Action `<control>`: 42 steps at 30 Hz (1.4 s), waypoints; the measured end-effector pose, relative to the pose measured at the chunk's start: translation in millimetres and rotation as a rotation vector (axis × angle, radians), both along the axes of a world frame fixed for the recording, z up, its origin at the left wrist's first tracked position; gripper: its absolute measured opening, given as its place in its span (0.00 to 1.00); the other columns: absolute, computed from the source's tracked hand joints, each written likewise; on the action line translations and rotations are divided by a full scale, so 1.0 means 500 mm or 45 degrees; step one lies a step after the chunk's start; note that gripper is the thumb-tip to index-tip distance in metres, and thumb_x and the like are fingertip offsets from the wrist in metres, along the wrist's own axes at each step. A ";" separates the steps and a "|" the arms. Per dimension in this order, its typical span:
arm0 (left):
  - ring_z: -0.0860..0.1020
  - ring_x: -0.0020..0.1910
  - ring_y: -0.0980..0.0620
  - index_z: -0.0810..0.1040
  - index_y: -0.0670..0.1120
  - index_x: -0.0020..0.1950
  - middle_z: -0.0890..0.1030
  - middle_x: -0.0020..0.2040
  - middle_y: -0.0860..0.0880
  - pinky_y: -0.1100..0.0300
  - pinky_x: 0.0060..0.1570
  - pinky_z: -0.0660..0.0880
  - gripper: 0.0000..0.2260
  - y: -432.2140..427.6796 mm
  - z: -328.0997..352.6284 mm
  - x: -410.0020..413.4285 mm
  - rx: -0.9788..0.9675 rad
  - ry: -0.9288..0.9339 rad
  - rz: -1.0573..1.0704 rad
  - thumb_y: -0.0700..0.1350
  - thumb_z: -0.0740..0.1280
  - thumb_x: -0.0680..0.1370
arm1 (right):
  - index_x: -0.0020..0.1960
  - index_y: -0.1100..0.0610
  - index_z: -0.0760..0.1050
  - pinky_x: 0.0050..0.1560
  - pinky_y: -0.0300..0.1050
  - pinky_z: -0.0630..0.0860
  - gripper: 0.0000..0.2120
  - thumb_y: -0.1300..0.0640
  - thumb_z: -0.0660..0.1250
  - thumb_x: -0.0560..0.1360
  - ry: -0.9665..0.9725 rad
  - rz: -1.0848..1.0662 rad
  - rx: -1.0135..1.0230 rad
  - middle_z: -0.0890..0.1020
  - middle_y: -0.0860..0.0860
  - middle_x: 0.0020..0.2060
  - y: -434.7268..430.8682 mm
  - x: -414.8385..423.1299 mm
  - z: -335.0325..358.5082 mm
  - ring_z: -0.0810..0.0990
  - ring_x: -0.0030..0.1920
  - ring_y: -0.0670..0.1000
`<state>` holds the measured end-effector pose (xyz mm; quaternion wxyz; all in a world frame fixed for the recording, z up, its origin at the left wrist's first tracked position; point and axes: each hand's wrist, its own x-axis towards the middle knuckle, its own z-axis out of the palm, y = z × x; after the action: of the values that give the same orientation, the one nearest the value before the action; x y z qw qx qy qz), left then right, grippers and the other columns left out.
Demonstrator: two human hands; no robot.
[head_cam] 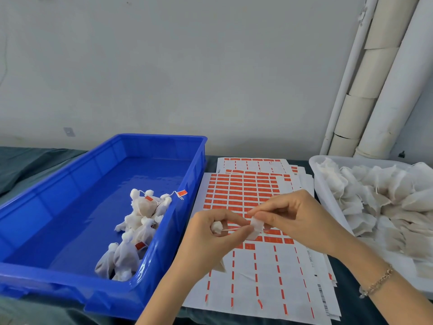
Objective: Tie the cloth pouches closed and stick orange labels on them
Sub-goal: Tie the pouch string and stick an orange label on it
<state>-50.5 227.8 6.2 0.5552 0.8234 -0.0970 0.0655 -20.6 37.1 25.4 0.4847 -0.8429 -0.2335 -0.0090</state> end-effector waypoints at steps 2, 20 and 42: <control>0.80 0.40 0.62 0.82 0.65 0.34 0.82 0.36 0.62 0.74 0.37 0.73 0.07 0.001 0.001 -0.004 -0.026 0.031 -0.019 0.51 0.75 0.69 | 0.49 0.46 0.83 0.45 0.36 0.80 0.12 0.46 0.68 0.67 0.016 0.010 0.033 0.85 0.39 0.43 0.002 -0.002 0.000 0.83 0.46 0.43; 0.72 0.24 0.58 0.85 0.49 0.36 0.76 0.26 0.51 0.68 0.28 0.70 0.05 -0.005 -0.013 -0.011 -0.435 0.375 0.113 0.50 0.75 0.69 | 0.43 0.52 0.82 0.42 0.35 0.79 0.12 0.46 0.72 0.63 0.224 -0.178 0.388 0.85 0.47 0.37 0.019 -0.032 -0.054 0.85 0.40 0.48; 0.71 0.25 0.58 0.86 0.53 0.40 0.74 0.26 0.50 0.64 0.34 0.71 0.06 0.009 -0.030 0.003 -0.387 0.588 -0.041 0.54 0.72 0.70 | 0.43 0.41 0.82 0.47 0.29 0.77 0.07 0.47 0.71 0.65 -0.093 -0.161 0.177 0.84 0.36 0.42 0.009 -0.033 -0.056 0.82 0.49 0.40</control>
<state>-48.8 232.2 -8.8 0.6807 0.7222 0.0299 -0.1190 -36.9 41.5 -2.4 0.5315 -0.8194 -0.1963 -0.0865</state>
